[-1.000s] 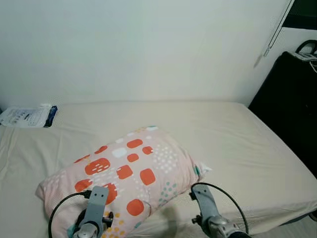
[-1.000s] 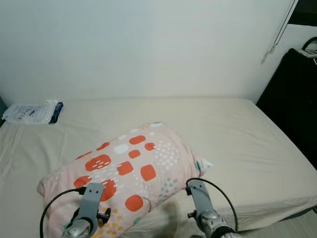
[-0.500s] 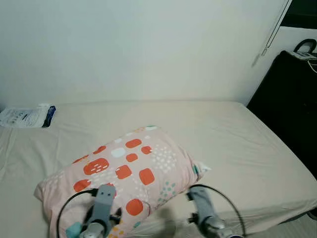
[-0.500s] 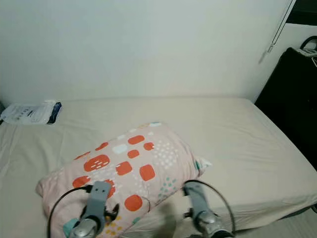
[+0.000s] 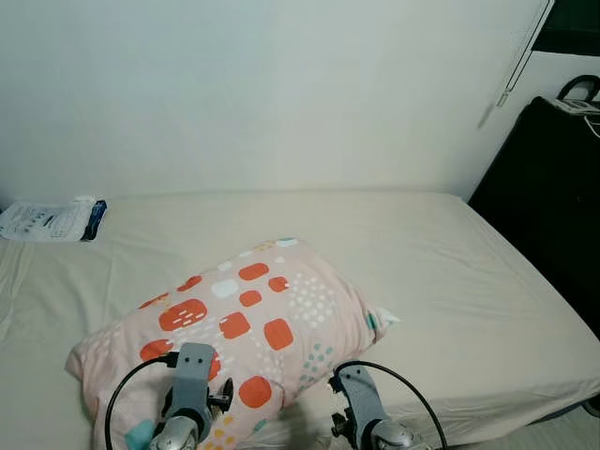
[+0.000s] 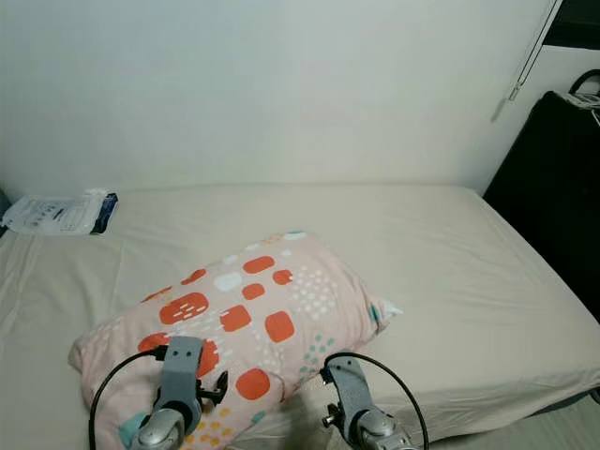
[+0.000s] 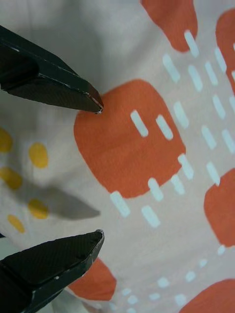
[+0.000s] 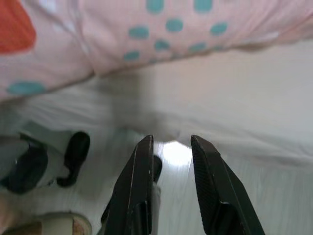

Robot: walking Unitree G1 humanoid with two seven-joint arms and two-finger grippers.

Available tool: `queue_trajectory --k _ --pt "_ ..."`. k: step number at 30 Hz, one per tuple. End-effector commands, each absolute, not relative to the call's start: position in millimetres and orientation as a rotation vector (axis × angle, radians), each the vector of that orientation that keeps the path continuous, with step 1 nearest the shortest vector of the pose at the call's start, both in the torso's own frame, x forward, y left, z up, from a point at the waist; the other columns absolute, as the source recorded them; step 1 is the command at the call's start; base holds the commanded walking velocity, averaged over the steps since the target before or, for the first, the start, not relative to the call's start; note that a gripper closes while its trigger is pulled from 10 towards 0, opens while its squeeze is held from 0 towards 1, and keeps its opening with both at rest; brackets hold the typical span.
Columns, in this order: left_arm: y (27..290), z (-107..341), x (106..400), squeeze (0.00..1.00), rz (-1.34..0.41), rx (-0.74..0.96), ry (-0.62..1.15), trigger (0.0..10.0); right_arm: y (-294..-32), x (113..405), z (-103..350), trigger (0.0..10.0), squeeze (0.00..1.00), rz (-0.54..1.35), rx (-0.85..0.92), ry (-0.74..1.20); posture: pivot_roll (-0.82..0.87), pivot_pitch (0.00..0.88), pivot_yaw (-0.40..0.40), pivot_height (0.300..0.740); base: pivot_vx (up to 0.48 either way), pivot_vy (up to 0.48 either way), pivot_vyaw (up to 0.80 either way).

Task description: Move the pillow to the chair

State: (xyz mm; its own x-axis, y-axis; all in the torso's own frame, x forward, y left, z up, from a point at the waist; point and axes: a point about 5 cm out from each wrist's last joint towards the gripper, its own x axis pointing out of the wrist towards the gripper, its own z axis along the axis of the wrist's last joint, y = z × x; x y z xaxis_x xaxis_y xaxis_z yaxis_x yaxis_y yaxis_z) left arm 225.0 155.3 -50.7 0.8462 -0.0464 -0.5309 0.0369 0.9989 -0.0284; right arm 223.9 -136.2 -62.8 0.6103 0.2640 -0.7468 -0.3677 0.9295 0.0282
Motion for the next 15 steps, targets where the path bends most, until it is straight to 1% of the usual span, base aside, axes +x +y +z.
queue_trajectory --k 1,9,15 --pt "153.5 -54.4 219.1 0.0 -0.057 -0.022 0.572 10.0 -135.9 226.6 -60.1 10.0 0.0 0.367 -0.122 0.803 0.1 0.0 -0.102 0.74 0.0 0.0 0.0" --pt "153.7 -58.4 212.9 0.0 -0.079 0.012 0.595 10.0 -134.1 223.3 -61.4 10.0 0.0 0.395 -0.159 0.787 0.11 0.0 -0.097 0.74 0.0 0.0 0.0" --pt "155.0 -57.5 215.2 0.0 -0.083 0.021 0.597 10.0 -138.2 224.4 -60.6 10.0 0.0 0.393 -0.178 0.779 0.11 0.0 -0.098 0.74 0.0 0.0 0.0"
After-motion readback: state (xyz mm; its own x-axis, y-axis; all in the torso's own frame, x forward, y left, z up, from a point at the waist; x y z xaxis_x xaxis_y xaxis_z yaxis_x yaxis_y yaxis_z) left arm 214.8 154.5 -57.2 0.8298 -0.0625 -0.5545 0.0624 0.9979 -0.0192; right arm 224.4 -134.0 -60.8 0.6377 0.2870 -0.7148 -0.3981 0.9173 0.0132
